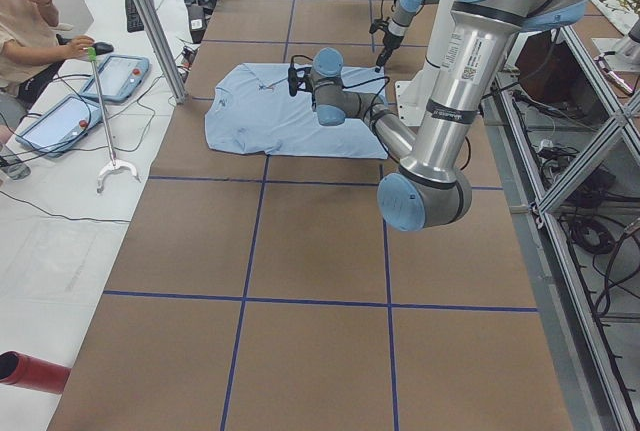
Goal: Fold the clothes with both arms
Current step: 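Move both grippers to the hem corners nearest the robot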
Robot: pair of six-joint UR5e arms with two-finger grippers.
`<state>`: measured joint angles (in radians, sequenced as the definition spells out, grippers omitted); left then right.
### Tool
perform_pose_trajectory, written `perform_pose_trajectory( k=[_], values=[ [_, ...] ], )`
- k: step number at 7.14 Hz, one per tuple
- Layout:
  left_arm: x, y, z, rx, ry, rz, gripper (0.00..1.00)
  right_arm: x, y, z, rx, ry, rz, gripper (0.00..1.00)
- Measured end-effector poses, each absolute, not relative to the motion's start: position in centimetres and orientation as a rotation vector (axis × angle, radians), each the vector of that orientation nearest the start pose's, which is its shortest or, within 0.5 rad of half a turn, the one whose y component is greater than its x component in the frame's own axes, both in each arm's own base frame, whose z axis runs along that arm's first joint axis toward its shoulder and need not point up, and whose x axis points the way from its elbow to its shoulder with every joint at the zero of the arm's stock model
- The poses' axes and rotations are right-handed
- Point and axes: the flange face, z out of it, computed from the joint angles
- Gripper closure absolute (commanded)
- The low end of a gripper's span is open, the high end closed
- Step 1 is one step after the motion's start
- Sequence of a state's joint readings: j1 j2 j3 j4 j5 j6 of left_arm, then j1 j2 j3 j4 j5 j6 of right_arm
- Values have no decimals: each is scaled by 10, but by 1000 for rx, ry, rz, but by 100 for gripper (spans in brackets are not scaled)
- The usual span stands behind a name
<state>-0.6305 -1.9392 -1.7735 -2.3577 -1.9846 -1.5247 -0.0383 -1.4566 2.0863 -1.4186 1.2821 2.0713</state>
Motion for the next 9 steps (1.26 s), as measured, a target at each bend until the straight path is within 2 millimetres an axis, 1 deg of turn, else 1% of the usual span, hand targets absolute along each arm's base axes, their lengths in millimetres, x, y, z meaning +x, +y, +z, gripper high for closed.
perform_pose_trajectory(
  k=[1,3,5,6,7,8,9],
  values=[
    [425,-425,270,116,1372,-208,19,-509,-140,351,48,-831,543,100],
    [425,-426,270,117,1372,-209,17,-508,-140,352,34,-828,539,100],
    [420,-422,270,112,1376,-229,17,-501,-149,344,24,-840,551,100],
    [421,-401,276,81,1376,-271,18,-497,-152,337,16,-854,555,100],
    [439,-359,291,50,1355,-312,21,-495,-153,333,12,-863,557,100],
    [458,-314,317,39,1300,-337,24,-494,-153,331,10,-868,557,100],
    [471,-272,344,5,1232,-343,26,-494,-154,329,10,-871,558,100]
  ],
)
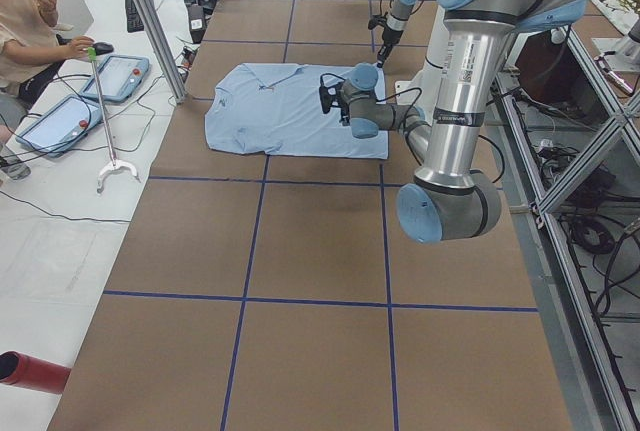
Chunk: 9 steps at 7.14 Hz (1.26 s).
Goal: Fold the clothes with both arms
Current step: 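Move both grippers to the hem corners nearest the robot, then grasp the two hem corners nearest the robot with both grippers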
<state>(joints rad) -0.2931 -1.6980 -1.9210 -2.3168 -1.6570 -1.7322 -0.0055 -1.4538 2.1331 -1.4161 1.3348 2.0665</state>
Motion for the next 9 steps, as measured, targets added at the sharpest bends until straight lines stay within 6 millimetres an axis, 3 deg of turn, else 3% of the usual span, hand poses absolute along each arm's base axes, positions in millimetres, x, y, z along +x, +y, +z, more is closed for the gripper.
perform_pose_trajectory(
  k=[1,3,5,9],
  values=[
    [474,-235,362,-38,1175,-343,26,-494,-155,329,9,-872,559,100],
    [463,-193,368,-87,1059,-335,28,-494,-155,328,9,-873,560,100],
    [461,-181,369,-100,992,-330,29,-494,-156,330,11,-870,561,100],
    [462,-179,380,-96,950,-332,34,-494,-156,333,15,-863,562,100]
  ],
)
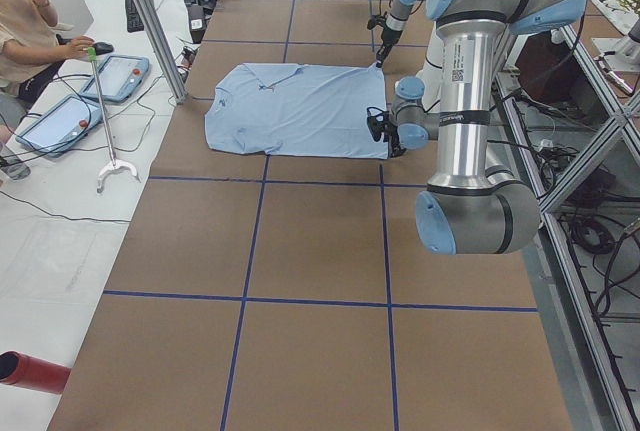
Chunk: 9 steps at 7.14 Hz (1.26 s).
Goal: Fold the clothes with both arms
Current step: 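Grasp the two hem corners nearest the robot with both grippers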
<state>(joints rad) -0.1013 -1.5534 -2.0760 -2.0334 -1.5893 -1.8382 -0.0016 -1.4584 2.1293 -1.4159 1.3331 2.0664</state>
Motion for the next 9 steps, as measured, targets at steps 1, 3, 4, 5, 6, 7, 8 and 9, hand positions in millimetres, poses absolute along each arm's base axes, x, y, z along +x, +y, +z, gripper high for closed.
perform_pose_trajectory(
  k=[1,3,4,5,6,7,8,9],
  values=[
    [463,-179,384,-95,941,-332,53,-494,-156,334,15,-863,561,100],
    [464,-180,388,-94,931,-333,70,-493,-156,333,15,-864,562,100],
    [465,-180,389,-94,928,-334,84,-493,-156,333,15,-865,562,100],
    [465,-180,390,-93,919,-335,100,-493,-156,332,14,-866,562,100],
    [465,-181,391,-91,908,-337,100,-493,-156,332,14,-866,562,100],
    [465,-183,390,-88,902,-341,100,-493,-156,332,15,-866,563,100],
    [464,-185,388,-86,905,-344,100,-492,-157,332,16,-867,565,100],
    [462,-185,382,-86,917,-345,100,-490,-159,331,16,-869,567,100]
  ],
)
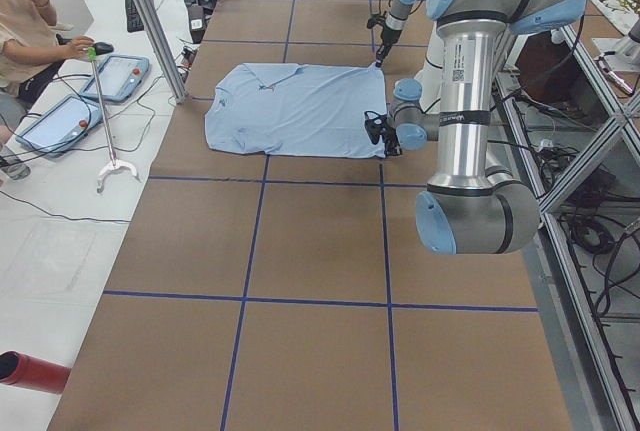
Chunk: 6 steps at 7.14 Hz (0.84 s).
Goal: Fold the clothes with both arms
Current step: 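Grasp the two hem corners nearest the robot with both grippers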
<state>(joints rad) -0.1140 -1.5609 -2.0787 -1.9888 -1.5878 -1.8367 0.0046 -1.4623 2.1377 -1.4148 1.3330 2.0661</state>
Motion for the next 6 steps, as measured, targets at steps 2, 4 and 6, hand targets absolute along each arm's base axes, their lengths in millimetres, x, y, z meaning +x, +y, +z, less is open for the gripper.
perform_pose_trajectory(
  k=[2,4,6],
  values=[
    [453,-184,358,-92,966,-348,100,-468,-160,335,19,-866,567,100],
    [444,-168,330,-128,1022,-367,100,-443,-154,335,12,-867,554,100],
    [436,-141,303,-217,1064,-404,100,-418,-143,326,-6,-884,532,100]
  ],
)
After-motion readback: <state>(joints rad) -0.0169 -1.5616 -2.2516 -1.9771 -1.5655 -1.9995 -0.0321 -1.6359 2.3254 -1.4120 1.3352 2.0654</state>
